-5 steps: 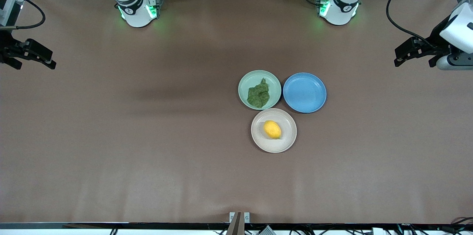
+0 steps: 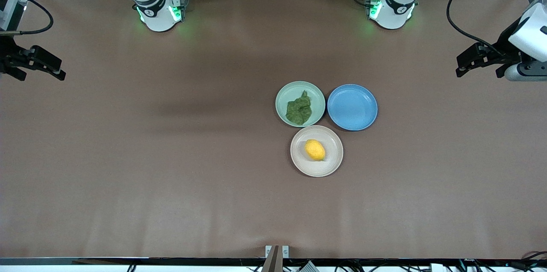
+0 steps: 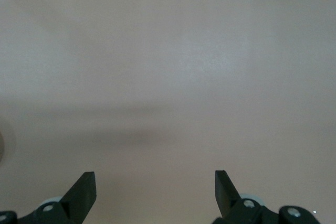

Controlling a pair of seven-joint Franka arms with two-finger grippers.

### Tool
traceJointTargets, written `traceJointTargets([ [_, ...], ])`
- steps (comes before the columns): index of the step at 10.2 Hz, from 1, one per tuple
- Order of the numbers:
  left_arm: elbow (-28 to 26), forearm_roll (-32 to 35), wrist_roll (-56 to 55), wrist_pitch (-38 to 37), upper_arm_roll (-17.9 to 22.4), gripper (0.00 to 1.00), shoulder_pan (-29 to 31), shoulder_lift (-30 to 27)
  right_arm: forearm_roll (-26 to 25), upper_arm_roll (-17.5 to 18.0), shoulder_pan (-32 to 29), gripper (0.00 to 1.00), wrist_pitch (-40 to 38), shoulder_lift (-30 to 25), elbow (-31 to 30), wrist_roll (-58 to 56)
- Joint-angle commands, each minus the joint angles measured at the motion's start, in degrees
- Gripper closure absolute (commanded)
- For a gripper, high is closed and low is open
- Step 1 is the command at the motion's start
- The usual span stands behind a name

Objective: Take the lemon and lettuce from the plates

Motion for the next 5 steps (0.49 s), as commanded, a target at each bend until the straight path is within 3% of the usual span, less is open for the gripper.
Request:
traceJointTargets([
  [1,2.30,-1.05,0.62,-1.04,-0.80,0.00,-0.15,3.33,0.85,0.28,-0.51,0.00,0.38,-0.66,-0.67,-0.84],
  [5,3.36,-1.05,0.79,1.77,-1.24,0.00,-1.55,9.21,0.85,0.37,-0.51,0.00,0.38,-0.66,-0.67,-0.84],
])
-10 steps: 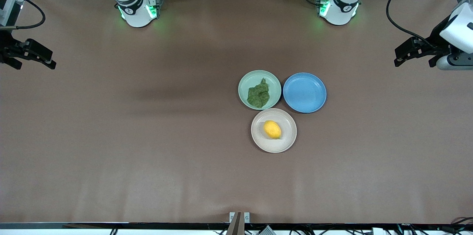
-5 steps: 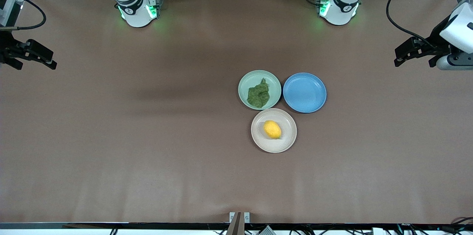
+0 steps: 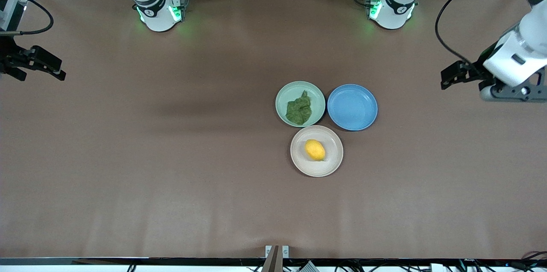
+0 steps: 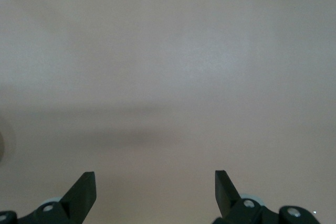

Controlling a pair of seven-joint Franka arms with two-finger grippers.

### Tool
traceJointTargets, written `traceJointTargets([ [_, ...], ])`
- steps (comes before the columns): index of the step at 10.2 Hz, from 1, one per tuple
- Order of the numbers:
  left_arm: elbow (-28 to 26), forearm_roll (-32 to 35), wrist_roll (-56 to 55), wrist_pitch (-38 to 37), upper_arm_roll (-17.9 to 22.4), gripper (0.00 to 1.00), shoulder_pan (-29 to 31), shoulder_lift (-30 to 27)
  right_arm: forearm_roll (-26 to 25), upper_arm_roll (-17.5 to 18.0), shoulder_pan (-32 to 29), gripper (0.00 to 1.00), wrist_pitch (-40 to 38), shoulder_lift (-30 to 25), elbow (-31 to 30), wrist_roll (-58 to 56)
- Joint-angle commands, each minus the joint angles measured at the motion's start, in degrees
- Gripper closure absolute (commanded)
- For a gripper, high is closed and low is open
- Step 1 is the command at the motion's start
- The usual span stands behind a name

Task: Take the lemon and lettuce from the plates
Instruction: 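Move the left gripper over the lemon on the cream plate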

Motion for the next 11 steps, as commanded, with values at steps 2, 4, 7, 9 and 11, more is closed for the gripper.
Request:
traceJointTargets([
  [2,2.26,-0.87,0.62,-0.37,-0.68,0.00,-1.28,4.67,0.84,0.34,-0.52,0.00,0.30,-0.66,-0.61,-0.83],
  [4,2.52,-1.30,-0.25,-0.29,-0.77,0.00,-1.64,8.08,0.84,0.26,-0.52,0.00,0.30,-0.66,-0.61,-0.83],
  [7,2.87,-1.48,-9.53,8.38,-1.03,0.00,-5.57,13.36,0.84,0.26,-0.52,0.00,0.39,-0.66,-0.61,-0.83],
  [9,6.37,-1.40,-19.20,12.45,-0.95,0.00,-8.83,18.80,0.84,0.26,-0.43,0.00,0.48,-0.48,-0.61,-0.83],
  [11,7.79,-1.31,-27.20,17.61,-0.86,0.00,-11.38,22.94,0.84,0.34,0.01,0.00,0.48,-0.39,-0.70,-0.57],
])
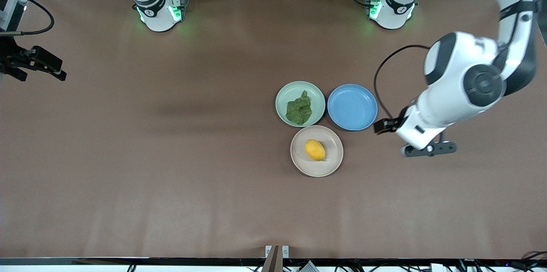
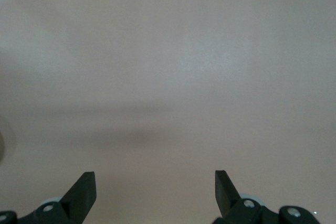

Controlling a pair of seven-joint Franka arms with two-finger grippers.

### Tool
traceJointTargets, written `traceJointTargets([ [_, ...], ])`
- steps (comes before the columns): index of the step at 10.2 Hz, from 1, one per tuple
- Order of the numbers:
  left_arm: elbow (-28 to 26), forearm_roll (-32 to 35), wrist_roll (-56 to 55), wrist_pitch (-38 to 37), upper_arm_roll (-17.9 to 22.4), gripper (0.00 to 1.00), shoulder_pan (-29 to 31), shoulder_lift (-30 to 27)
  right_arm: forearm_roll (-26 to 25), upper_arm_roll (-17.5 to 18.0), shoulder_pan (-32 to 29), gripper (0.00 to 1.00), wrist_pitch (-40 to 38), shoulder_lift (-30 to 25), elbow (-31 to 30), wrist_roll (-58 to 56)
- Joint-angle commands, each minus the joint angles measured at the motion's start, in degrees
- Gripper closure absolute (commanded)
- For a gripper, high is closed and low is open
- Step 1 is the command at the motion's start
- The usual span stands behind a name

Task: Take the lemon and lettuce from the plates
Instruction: 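Move the left gripper over the lemon on the cream plate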

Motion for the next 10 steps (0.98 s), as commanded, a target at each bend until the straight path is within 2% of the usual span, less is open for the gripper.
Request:
traceJointTargets([
  [1,3.51,-0.93,-9.24,5.11,0.33,0.00,-2.13,5.32,0.80,0.27,0.03,0.00,-0.24,-0.54,-0.64,-0.47],
  [3,3.43,-0.67,-15.66,9.17,0.42,0.00,-4.58,8.39,0.80,0.36,0.12,0.00,-0.25,-0.63,-1.43,-0.55],
  [7,3.43,-0.75,-30.25,18.13,0.68,0.00,-7.75,13.58,0.80,0.45,4.59,0.00,0.45,-0.19,-3.10,0.15],
  [10,3.43,-0.93,-35.02,20.69,0.59,0.00,-8.98,15.96,0.80,0.54,8.89,0.00,3.35,0.16,-5.21,0.24],
])
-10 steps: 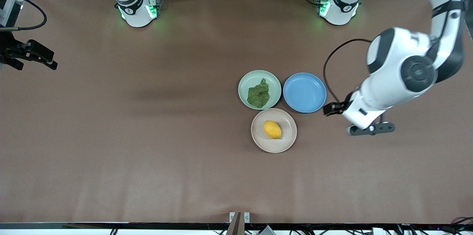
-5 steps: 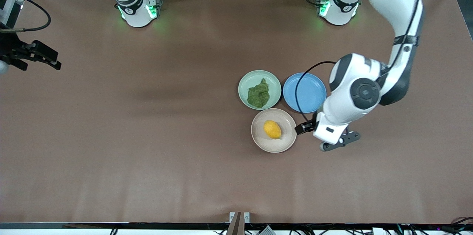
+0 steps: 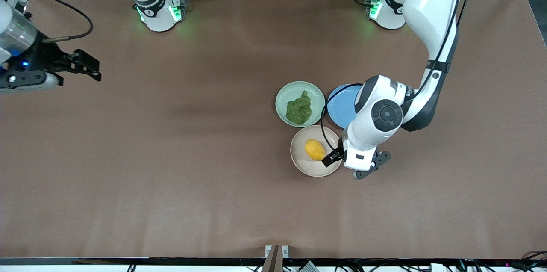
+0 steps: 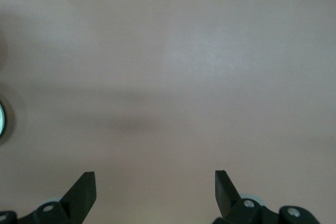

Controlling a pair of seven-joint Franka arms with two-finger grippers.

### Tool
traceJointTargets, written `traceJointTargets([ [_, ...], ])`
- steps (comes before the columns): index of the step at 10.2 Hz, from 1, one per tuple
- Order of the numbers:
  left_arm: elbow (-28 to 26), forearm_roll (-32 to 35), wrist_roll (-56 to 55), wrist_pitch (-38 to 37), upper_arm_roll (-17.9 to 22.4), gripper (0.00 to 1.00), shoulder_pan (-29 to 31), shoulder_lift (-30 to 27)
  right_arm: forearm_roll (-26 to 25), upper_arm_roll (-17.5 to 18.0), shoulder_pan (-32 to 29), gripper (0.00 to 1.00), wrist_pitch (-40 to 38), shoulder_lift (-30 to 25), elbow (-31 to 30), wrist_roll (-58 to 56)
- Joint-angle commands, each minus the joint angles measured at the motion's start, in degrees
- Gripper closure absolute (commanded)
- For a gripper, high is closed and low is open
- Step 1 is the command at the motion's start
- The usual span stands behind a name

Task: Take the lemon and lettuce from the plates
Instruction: 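Grasp the lemon with the left gripper while the right gripper reaches the lettuce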

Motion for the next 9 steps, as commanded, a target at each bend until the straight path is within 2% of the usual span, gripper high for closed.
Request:
traceJointTargets([
  [1,1.72,-0.93,-3.54,1.69,0.58,0.00,-1.67,2.73,0.43,-0.06,4.17,0.00,1.56,-0.45,-1.70,1.21],
  [5,1.72,-1.10,-3.99,3.80,0.32,0.00,-3.69,7.21,6.48,-0.15,15.50,0.00,2.27,1.57,-1.70,15.25],
  [9,1.72,-1.02,-4.25,6.70,0.40,0.00,-5.01,9.42,7.80,-0.06,28.86,0.00,10.77,9.46,-1.70,37.38],
])
